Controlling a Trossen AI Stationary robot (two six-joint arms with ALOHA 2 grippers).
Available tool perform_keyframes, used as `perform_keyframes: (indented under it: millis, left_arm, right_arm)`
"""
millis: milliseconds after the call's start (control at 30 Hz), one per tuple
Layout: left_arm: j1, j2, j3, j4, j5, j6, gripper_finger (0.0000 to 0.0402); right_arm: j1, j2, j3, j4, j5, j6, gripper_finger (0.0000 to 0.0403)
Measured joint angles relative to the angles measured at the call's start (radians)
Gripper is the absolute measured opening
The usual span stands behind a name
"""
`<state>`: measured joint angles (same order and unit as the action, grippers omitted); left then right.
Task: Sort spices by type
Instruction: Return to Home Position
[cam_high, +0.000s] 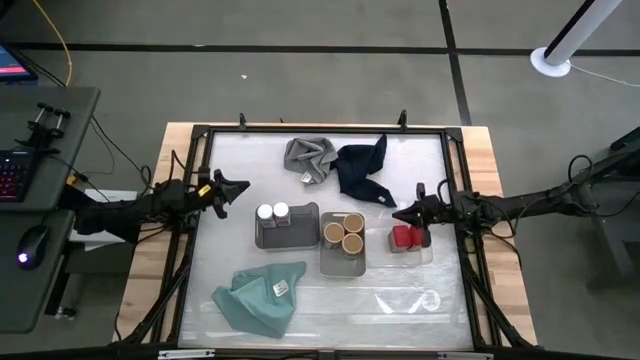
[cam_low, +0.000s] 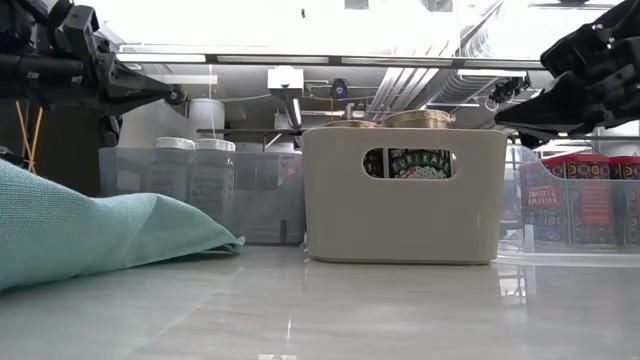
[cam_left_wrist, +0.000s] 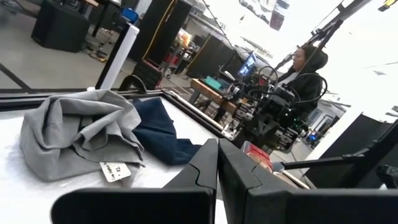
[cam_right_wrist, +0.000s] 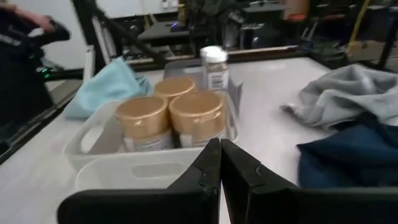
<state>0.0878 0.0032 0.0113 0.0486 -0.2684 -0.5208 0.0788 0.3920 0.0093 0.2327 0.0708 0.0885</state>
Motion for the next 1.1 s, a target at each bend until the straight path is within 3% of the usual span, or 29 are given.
perform_keyframes:
  millis: [567,800,933,1100]
  left_arm:
    - [0.022,0.000,0.000,0.000,0.000,0.000,0.0000]
    - [0.024,0.000,0.000,0.000,-0.001,0.000,0.0000]
    - [0.012,0.000,0.000,0.000,-0.001,0.000,0.0000]
    - [-0.015,0.000,0.000,0.001,-0.002,0.001,0.0000]
  right_arm:
    - [0.000,-0.011,0.000,-0.038,0.025,0.000,0.0000]
    - [0.000,-0.257,0.000,-0.204,0.024,0.000,0.0000]
    - [0.000,-0.392,0.000,-0.199,0.021,0.000,0.0001]
    - [-0.005,-0.392,0.000,-0.131,0.025,0.000,0.0001]
